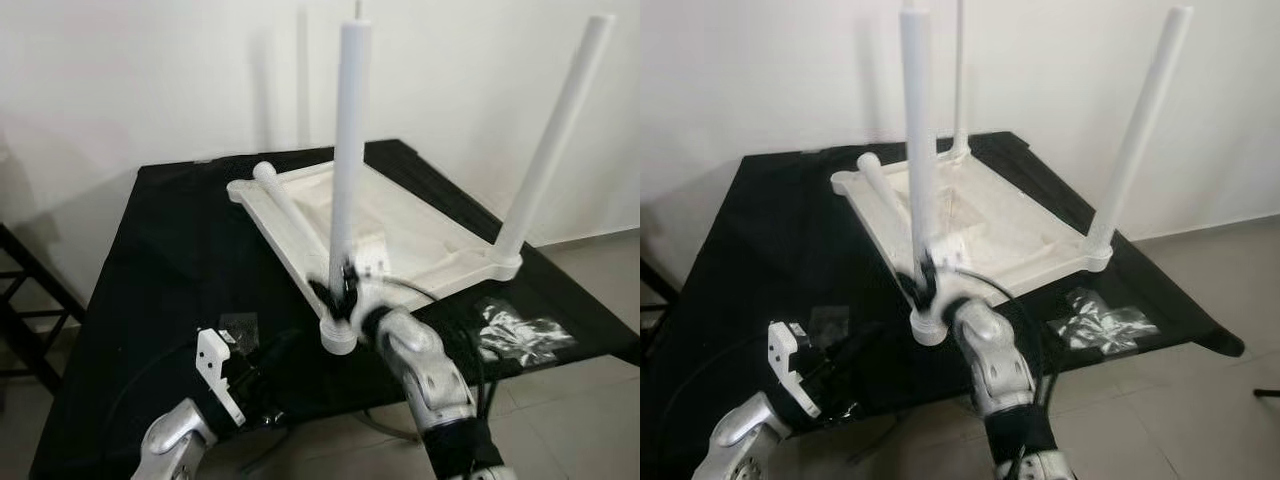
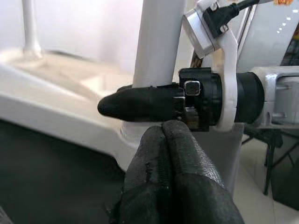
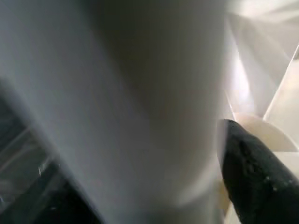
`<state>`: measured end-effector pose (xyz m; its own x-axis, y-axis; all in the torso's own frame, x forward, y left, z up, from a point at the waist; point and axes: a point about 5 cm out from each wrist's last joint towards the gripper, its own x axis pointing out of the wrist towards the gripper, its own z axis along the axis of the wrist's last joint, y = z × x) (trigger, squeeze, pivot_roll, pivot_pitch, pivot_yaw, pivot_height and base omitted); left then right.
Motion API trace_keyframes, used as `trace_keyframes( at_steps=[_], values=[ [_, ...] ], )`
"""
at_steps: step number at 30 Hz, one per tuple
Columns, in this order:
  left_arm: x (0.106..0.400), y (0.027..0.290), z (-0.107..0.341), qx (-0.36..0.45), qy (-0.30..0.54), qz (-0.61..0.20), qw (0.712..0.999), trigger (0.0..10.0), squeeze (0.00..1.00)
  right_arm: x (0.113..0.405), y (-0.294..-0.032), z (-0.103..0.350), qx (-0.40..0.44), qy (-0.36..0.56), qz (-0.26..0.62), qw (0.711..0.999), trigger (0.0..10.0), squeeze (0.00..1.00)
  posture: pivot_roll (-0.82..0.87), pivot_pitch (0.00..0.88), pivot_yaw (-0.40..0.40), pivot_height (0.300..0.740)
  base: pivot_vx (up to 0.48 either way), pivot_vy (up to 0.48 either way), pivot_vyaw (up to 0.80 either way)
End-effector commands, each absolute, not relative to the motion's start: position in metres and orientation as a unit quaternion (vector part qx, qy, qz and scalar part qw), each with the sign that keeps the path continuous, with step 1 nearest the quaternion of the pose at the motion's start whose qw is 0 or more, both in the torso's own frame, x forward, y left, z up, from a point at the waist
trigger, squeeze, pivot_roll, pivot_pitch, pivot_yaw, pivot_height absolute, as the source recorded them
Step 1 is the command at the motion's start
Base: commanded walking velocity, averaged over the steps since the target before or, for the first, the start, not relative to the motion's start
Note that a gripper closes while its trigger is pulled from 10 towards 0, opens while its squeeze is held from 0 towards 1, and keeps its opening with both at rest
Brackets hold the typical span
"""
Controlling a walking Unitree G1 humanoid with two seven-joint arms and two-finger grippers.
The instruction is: Building children table
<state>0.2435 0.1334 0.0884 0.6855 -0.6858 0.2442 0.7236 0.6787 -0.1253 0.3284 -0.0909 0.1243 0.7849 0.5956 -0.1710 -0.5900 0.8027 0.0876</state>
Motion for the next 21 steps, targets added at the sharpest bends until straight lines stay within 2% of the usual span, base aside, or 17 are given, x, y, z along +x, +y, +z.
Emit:
trace_keyframes(
  at_steps=[1,2,3,4,5,7,12,16,17,20,21],
  values=[
    [0.244,0.135,0.086,-0.105,-0.081,-0.392,0.910,10.0,0.00,0.335,-0.084,0.153,0.017,0.043,0.360,0.932,10.0,1.00,0.00,0.000,0.013,0.740,0.000,0.000,0.00],
    [0.244,0.135,0.087,-0.105,-0.081,-0.392,0.910,10.0,0.00,0.336,-0.084,0.164,0.008,0.025,0.396,0.918,10.0,1.00,0.00,0.000,0.013,0.740,0.000,0.000,0.00],
    [0.244,0.135,0.087,-0.105,-0.081,-0.392,0.910,10.0,0.00,0.336,-0.084,0.164,0.008,0.025,0.396,0.918,10.0,1.00,0.00,0.000,0.013,0.740,0.000,0.000,0.00],
    [0.244,0.134,0.086,-0.105,-0.081,-0.392,0.910,10.0,0.00,0.338,-0.087,0.169,-0.044,0.018,0.445,0.894,10.0,0.08,0.00,0.000,0.007,0.740,0.000,0.000,0.00],
    [0.244,0.134,0.086,-0.105,-0.081,-0.392,0.911,10.0,0.00,0.342,-0.091,0.173,-0.079,0.023,0.491,0.867,10.0,0.00,0.01,0.000,-0.001,0.740,0.000,0.000,0.00],
    [0.244,0.133,0.086,-0.104,-0.082,-0.391,0.911,10.0,0.00,0.350,-0.100,0.181,-0.105,0.036,0.548,0.829,10.0,0.00,0.02,0.000,-0.007,0.740,0.000,0.000,0.00],
    [0.245,0.131,0.085,-0.103,-0.082,-0.390,0.912,10.0,0.00,0.360,-0.109,0.190,-0.101,0.050,0.577,0.809,10.0,0.00,0.02,0.000,-0.012,0.740,0.000,0.000,0.00],
    [0.244,0.130,0.085,-0.102,-0.081,-0.391,0.911,10.0,0.00,0.369,-0.116,0.196,-0.102,0.058,0.576,0.809,10.0,0.00,0.03,0.000,-0.016,0.740,0.000,0.000,0.00],
    [0.244,0.130,0.084,-0.102,-0.080,-0.392,0.911,10.0,0.00,0.370,-0.119,0.199,-0.092,0.059,0.579,0.808,0.0,0.00,0.03,0.000,-0.013,0.740,0.000,0.000,0.00],
    [0.244,0.130,0.084,-0.102,-0.080,-0.392,0.911,10.0,0.00,0.370,-0.121,0.201,-0.084,0.062,0.587,0.803,0.0,0.00,0.03,0.000,-0.013,0.740,0.000,0.000,0.00],
    [0.244,0.130,0.084,-0.103,-0.080,-0.393,0.910,10.0,0.00,0.370,-0.124,0.201,-0.080,0.067,0.601,0.792,0.0,0.00,0.03,0.000,-0.013,0.740,0.000,0.000,0.00]
  ],
)
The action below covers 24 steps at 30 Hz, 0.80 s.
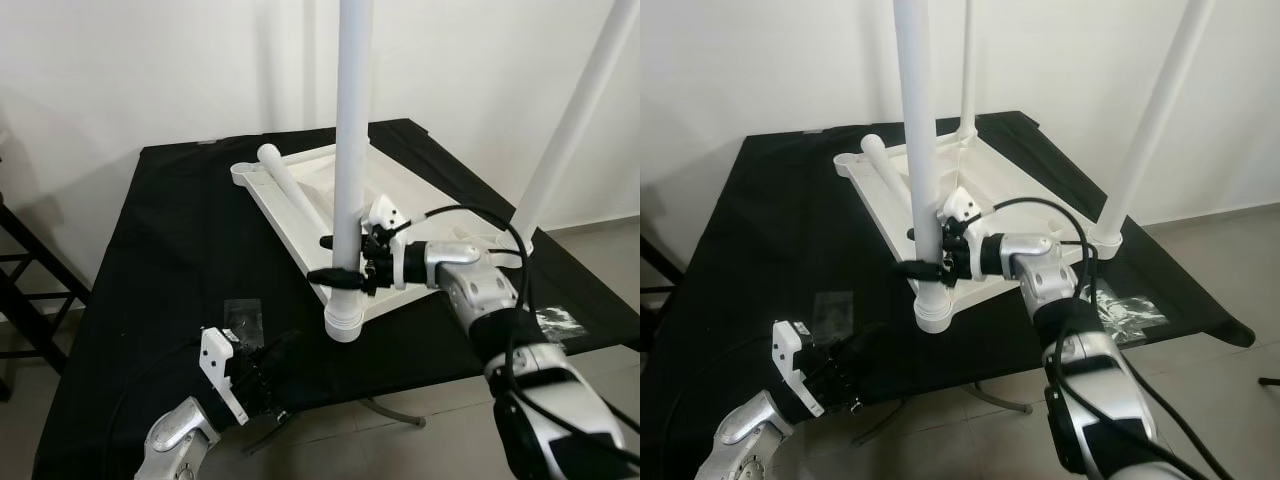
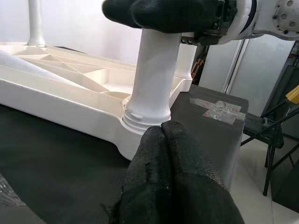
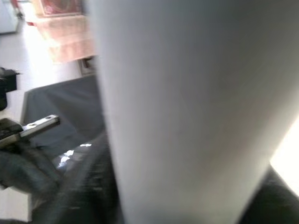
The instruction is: Building children table
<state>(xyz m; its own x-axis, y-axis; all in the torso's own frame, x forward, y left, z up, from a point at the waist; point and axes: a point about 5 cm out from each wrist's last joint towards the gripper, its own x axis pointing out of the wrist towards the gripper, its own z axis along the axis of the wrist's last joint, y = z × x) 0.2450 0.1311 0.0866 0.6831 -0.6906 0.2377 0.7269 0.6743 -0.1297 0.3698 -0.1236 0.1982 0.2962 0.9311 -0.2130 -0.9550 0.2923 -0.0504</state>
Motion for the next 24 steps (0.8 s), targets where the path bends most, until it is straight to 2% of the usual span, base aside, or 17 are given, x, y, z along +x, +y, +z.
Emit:
trace_keyframes(
  at_steps=[1,6,8,12,14,15,16,20,21,22,23,24],
  values=[
    [0.244,0.130,0.084,-0.103,-0.079,-0.393,0.910,10.0,0.00,0.369,-0.128,0.200,-0.076,0.072,0.611,0.785,0.0,0.00,0.03,0.000,-0.013,0.740,0.000,0.000,0.00],
    [0.244,0.131,0.084,-0.103,-0.080,-0.393,0.910,10.0,0.00,0.367,-0.137,0.192,-0.070,0.085,0.615,0.781,0.0,0.00,0.02,0.000,-0.009,0.740,0.000,0.000,0.00],
    [0.243,0.130,0.084,-0.104,-0.081,-0.392,0.910,10.0,0.00,0.359,-0.149,0.170,-0.056,0.108,0.600,0.791,0.0,0.00,0.02,0.000,-0.010,0.740,0.000,0.000,0.00],
    [0.243,0.131,0.085,-0.104,-0.083,-0.391,0.911,10.0,0.00,0.353,-0.155,0.152,-0.055,0.126,0.578,0.805,0.0,0.00,0.01,0.000,-0.012,0.740,0.000,0.000,0.00],
    [0.242,0.131,0.086,-0.105,-0.084,-0.390,0.911,10.0,0.00,0.343,-0.152,0.125,-0.058,0.153,0.533,0.830,0.0,0.00,0.01,0.000,-0.012,0.740,0.000,0.000,0.00],
    [0.242,0.132,0.086,-0.105,-0.085,-0.390,0.911,10.0,0.00,0.344,-0.140,0.106,-0.042,0.169,0.406,0.897,0.0,0.00,0.00,0.000,-0.006,0.740,0.000,0.000,0.00],
    [0.241,0.133,0.087,-0.105,-0.085,-0.390,0.911,10.0,0.00,0.344,-0.135,0.093,-0.033,0.183,0.309,0.933,0.0,0.00,0.00,0.000,-0.006,0.740,0.000,0.000,0.00],
    [0.241,0.133,0.087,-0.105,-0.085,-0.390,0.911,10.0,0.00,0.344,-0.135,0.093,-0.033,0.183,0.309,0.933,0.0,0.00,0.00,0.000,-0.006,0.740,0.000,0.000,0.00],
    [0.241,0.134,0.087,-0.105,-0.085,-0.390,0.911,10.0,0.00,0.332,-0.124,0.082,-0.020,0.190,0.234,0.953,0.0,0.00,0.00,0.000,-0.001,0.740,0.000,0.000,0.00],
    [0.241,0.134,0.087,-0.104,-0.084,-0.390,0.911,10.0,0.00,0.321,-0.101,0.080,-0.015,0.184,0.231,0.955,0.0,0.00,-0.02,0.000,0.005,0.740,0.000,0.000,0.00],
    [0.241,0.134,0.087,-0.104,-0.084,-0.390,0.911,10.0,0.00,0.321,-0.101,0.080,-0.015,0.184,0.231,0.955,0.0,0.00,-0.02,0.000,0.005,0.740,0.000,0.000,0.00],
    [0.241,0.134,0.087,-0.106,-0.082,-0.392,0.910,10.0,0.00,0.315,-0.079,0.085,-0.029,0.164,0.239,0.956,0.0,0.00,0.00,0.000,-0.004,0.740,0.000,0.000,0.00]
  ],
)
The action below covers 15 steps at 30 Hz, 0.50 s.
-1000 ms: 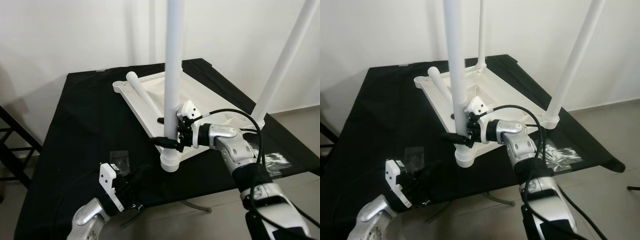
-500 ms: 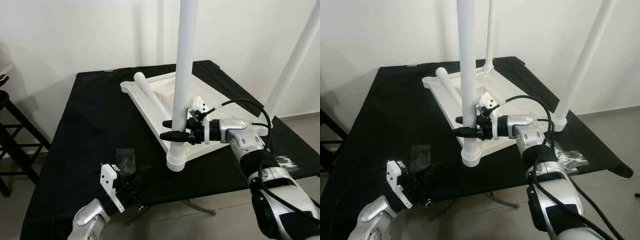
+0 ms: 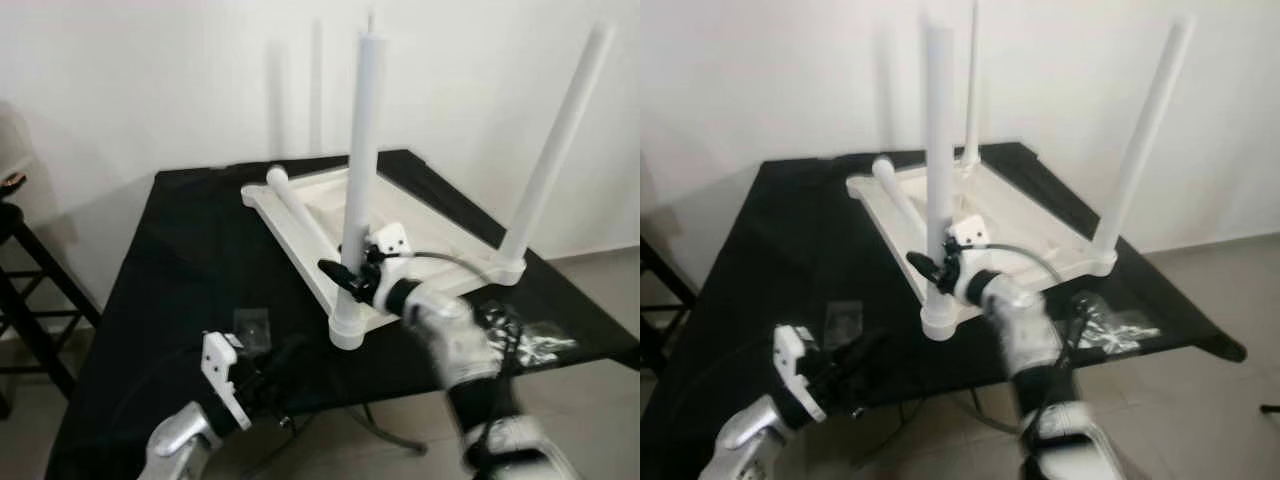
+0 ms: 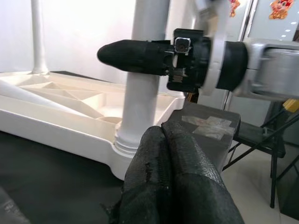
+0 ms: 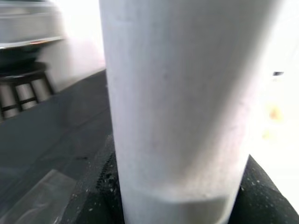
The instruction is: Building children table
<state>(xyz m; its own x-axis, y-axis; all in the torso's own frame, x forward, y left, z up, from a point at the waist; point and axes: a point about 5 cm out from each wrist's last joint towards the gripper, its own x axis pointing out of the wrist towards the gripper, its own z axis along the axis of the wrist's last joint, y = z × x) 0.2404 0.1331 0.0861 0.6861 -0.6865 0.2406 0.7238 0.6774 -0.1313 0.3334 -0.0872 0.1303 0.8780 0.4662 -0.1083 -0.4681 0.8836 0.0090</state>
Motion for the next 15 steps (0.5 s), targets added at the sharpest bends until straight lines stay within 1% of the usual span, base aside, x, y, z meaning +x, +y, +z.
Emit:
trace_keyframes(
  at_steps=[1,7,8,9,10,11,12,13,15],
  values=[
    [0.241,0.134,0.087,-0.104,-0.082,-0.392,0.910,10.0,0.00,0.319,-0.075,0.089,-0.031,0.155,0.235,0.959,0.0,0.00,0.01,0.000,-0.013,0.740,0.000,0.000,0.00],
    [0.241,0.136,0.087,-0.100,-0.086,-0.383,0.914,10.0,0.00,0.331,-0.071,0.102,-0.015,0.139,0.220,0.966,0.0,0.00,0.01,0.000,-0.003,0.740,0.000,0.000,0.00],
    [0.241,0.136,0.087,-0.100,-0.085,-0.383,0.914,10.0,0.00,0.333,-0.071,0.105,-0.019,0.139,0.221,0.965,5.1,0.00,0.01,0.000,-0.001,0.740,0.000,0.000,0.00],
    [0.241,0.136,0.087,-0.100,-0.085,-0.383,0.914,10.0,0.00,0.333,-0.071,0.105,-0.019,0.139,0.221,0.965,5.1,0.00,0.01,0.000,-0.001,0.740,0.000,0.000,0.00],
    [0.241,0.136,0.087,-0.101,-0.085,-0.384,0.914,10.0,0.00,0.335,-0.072,0.107,-0.022,0.140,0.229,0.963,10.0,0.00,0.01,0.000,0.000,0.740,0.000,0.000,0.00],
    [0.241,0.136,0.087,-0.101,-0.085,-0.384,0.914,10.0,0.00,0.335,-0.072,0.107,-0.022,0.140,0.229,0.963,10.0,0.00,0.01,0.000,0.000,0.740,0.000,0.000,0.00],
    [0.242,0.135,0.087,-0.102,-0.083,-0.387,0.913,10.0,0.00,0.339,-0.071,0.117,-0.006,0.129,0.260,0.957,10.0,1.00,0.00,0.000,0.004,0.740,0.000,0.000,0.00],
    [0.242,0.134,0.086,-0.104,-0.082,-0.390,0.911,10.0,0.00,0.344,-0.070,0.130,0.008,0.107,0.310,0.945,10.0,1.00,0.00,0.000,0.004,0.740,0.000,0.000,0.00],
    [0.242,0.134,0.086,-0.104,-0.082,-0.390,0.911,10.0,0.00,0.344,-0.070,0.130,0.008,0.107,0.310,0.945,10.0,1.00,0.00,0.000,0.004,0.740,0.000,0.000,0.00]
  ],
)
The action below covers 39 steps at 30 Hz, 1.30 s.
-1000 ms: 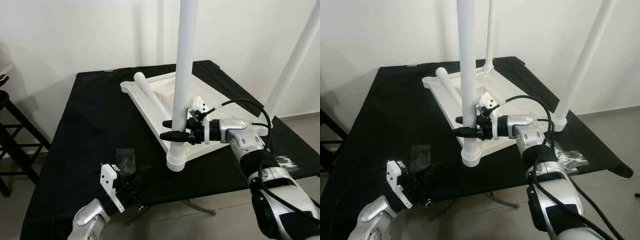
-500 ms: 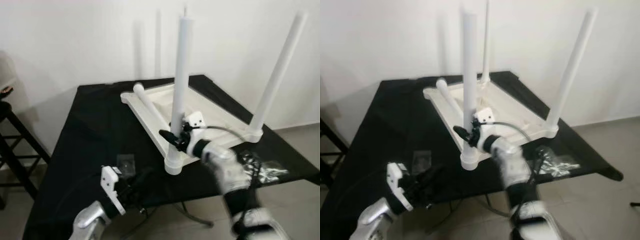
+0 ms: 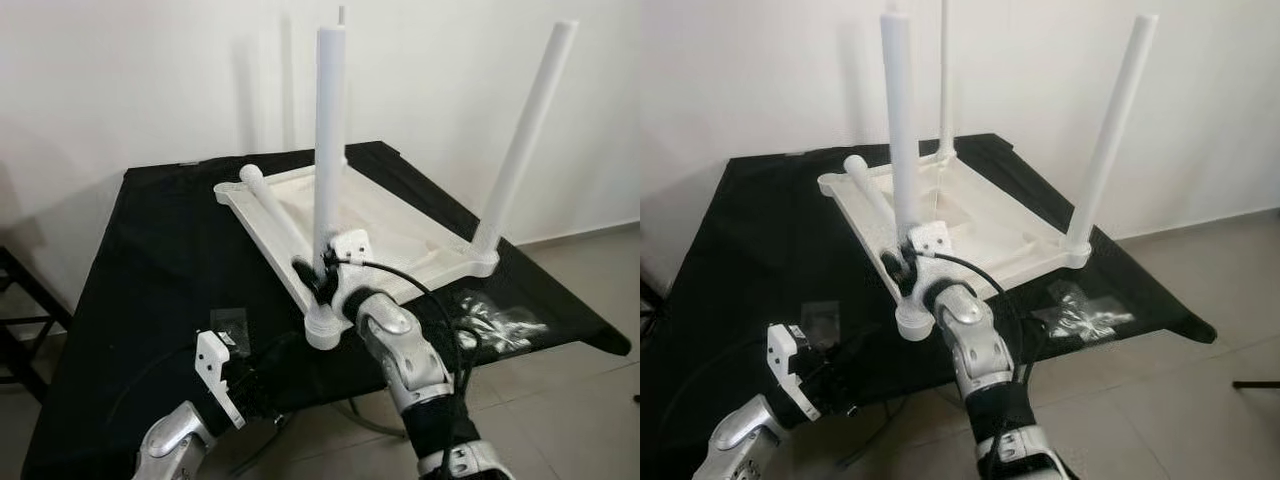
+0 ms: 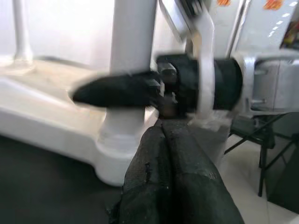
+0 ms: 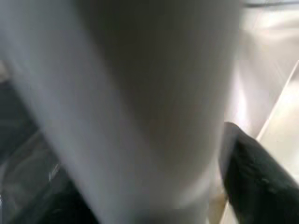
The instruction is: Building children table
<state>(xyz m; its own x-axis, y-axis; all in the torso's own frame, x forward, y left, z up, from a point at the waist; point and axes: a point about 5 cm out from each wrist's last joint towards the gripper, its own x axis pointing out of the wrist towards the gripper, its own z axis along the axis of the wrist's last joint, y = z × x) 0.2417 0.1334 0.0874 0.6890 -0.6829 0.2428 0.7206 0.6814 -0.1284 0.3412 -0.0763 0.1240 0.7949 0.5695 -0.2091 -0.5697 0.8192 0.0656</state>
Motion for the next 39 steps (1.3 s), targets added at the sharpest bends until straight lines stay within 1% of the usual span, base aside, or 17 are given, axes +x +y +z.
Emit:
trace_keyframes(
  at_steps=[1,4,5,6,8,17,18,19,20,26,33,34,35,36,37,38,39],
  values=[
    [0.243,0.134,0.086,-0.105,-0.081,-0.391,0.911,10.0,0.00,0.347,-0.070,0.142,0.011,0.079,0.363,0.928,10.0,1.00,0.00,0.000,0.004,0.740,0.000,0.000,0.00],
    [0.243,0.133,0.086,-0.106,-0.081,-0.391,0.911,10.0,0.00,0.344,-0.071,0.153,0.007,0.059,0.429,0.901,10.0,1.00,0.00,0.000,0.004,0.740,0.000,0.000,0.00],
    [0.244,0.133,0.086,-0.106,-0.081,-0.391,0.911,10.0,0.00,0.344,-0.079,0.159,-0.018,0.048,0.489,0.871,10.0,0.00,0.01,0.000,-0.001,0.740,0.000,0.000,0.00],
    [0.244,0.133,0.086,-0.106,-0.081,-0.391,0.911,10.0,0.00,0.344,-0.079,0.159,-0.018,0.048,0.489,0.871,10.0,0.00,0.01,0.000,-0.001,0.740,0.000,0.000,0.00],
    [0.244,0.132,0.086,-0.105,-0.081,-0.391,0.911,10.0,0.00,0.348,-0.094,0.165,-0.049,0.056,0.550,0.832,10.0,0.00,0.01,0.000,-0.003,0.740,0.000,0.000,0.00],
    [0.245,0.132,0.086,-0.102,-0.081,-0.389,0.912,10.0,0.00,0.368,-0.111,0.186,-0.053,0.065,0.584,0.807,10.0,0.00,0.03,0.000,-0.011,0.740,0.000,0.000,0.00],
    [0.244,0.133,0.086,-0.101,-0.081,-0.388,0.912,10.0,0.00,0.369,-0.111,0.189,-0.046,0.066,0.590,0.803,8.5,0.00,0.03,0.000,-0.009,0.740,0.000,0.000,0.00],
    [0.244,0.133,0.086,-0.101,-0.081,-0.388,0.912,10.0,0.00,0.369,-0.111,0.189,-0.046,0.066,0.590,0.803,8.5,0.00,0.03,0.000,-0.009,0.740,0.000,0.000,0.00],
    [0.244,0.133,0.085,-0.101,-0.081,-0.388,0.912,10.0,0.00,0.369,-0.111,0.190,-0.041,0.066,0.596,0.800,0.0,0.00,0.03,0.000,-0.009,0.740,0.000,0.000,0.00],
    [0.243,0.133,0.085,-0.103,-0.080,-0.390,0.912,10.0,0.00,0.368,-0.115,0.187,-0.036,0.061,0.587,0.807,0.0,0.00,0.02,0.000,-0.003,0.740,0.000,0.000,0.00],
    [0.243,0.132,0.085,-0.105,-0.080,-0.391,0.911,10.0,0.00,0.366,-0.124,0.174,-0.033,0.054,0.538,0.840,0.0,0.00,0.01,0.000,-0.001,0.740,0.000,0.000,0.00],
    [0.242,0.132,0.085,-0.106,-0.080,-0.391,0.911,10.0,0.00,0.363,-0.124,0.160,-0.025,0.063,0.479,0.875,0.0,0.00,0.00,0.000,-0.010,0.740,0.000,0.000,0.00],
    [0.242,0.134,0.085,-0.106,-0.080,-0.391,0.911,10.0,0.00,0.361,-0.120,0.143,0.002,0.059,0.327,0.943,0.0,0.00,-0.01,0.000,-0.013,0.740,0.000,0.000,0.00],
    [0.242,0.134,0.085,-0.106,-0.080,-0.391,0.911,10.0,0.00,0.361,-0.120,0.143,0.002,0.059,0.327,0.943,0.0,0.00,-0.01,0.000,-0.013,0.740,0.000,0.000,0.00],
    [0.242,0.134,0.086,-0.106,-0.080,-0.391,0.911,10.0,0.00,0.336,-0.110,0.111,0.023,0.095,0.226,0.969,0.0,0.00,-0.01,0.000,-0.011,0.740,0.000,0.000,0.00],
    [0.242,0.134,0.086,-0.106,-0.080,-0.391,0.911,10.0,0.00,0.336,-0.110,0.111,0.023,0.095,0.226,0.969,0.0,0.00,-0.01,0.000,-0.011,0.740,0.000,0.000,0.00],
    [0.242,0.135,0.085,-0.106,-0.079,-0.391,0.911,10.0,0.00,0.312,-0.094,0.089,0.015,0.124,0.200,0.972,0.0,0.00,-0.01,0.000,0.002,0.740,0.000,0.000,0.00]
  ],
)
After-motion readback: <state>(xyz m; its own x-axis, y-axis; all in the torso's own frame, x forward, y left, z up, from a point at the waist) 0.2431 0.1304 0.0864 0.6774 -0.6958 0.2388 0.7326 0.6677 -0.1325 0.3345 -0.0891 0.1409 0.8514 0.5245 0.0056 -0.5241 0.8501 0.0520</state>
